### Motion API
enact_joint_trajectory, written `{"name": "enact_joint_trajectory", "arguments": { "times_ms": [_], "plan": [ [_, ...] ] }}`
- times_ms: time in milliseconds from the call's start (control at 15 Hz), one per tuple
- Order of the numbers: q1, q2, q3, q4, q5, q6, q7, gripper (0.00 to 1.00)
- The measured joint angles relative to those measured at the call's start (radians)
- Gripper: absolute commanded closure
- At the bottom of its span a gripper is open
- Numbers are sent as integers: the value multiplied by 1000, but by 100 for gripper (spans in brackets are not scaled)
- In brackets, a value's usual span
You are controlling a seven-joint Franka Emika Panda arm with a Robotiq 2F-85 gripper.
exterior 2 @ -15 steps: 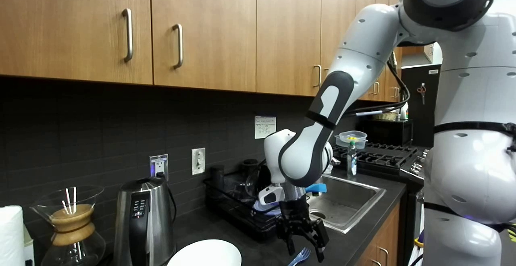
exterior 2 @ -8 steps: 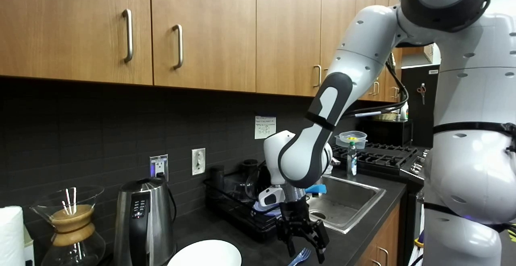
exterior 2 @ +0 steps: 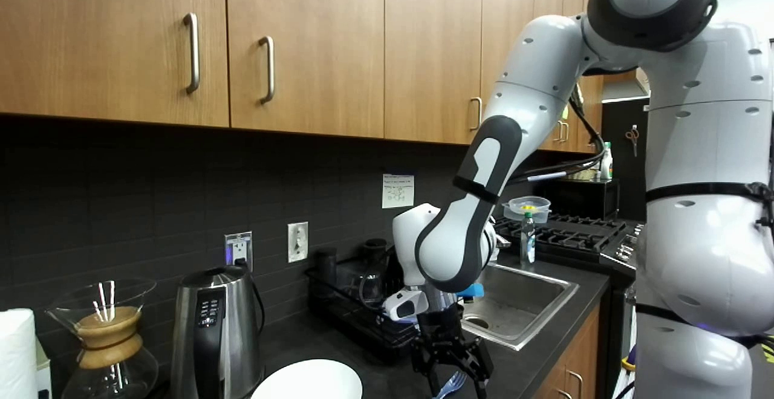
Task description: Put the fork in the bowl
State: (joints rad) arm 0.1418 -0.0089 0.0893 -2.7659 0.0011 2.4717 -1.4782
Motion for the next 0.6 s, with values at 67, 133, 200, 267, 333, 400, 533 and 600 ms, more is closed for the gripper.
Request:
{"name": "enact_joint_trajectory", "arguments": {
  "times_ms": [67,133,200,267,333,400,533,600],
  "plan": [
    [0,2,1,0,0,7,-4,0],
    [0,4,2,0,0,10,-6,0],
    [0,4,2,0,0,12,-7,0],
    [-1,5,2,0,1,12,-7,0],
    [-4,8,2,0,2,12,-7,0],
    [-7,13,0,0,3,15,-7,0],
    [-18,28,-4,0,4,25,-12,0],
    [-24,35,-4,-1,4,32,-21,0]
  ]
}}
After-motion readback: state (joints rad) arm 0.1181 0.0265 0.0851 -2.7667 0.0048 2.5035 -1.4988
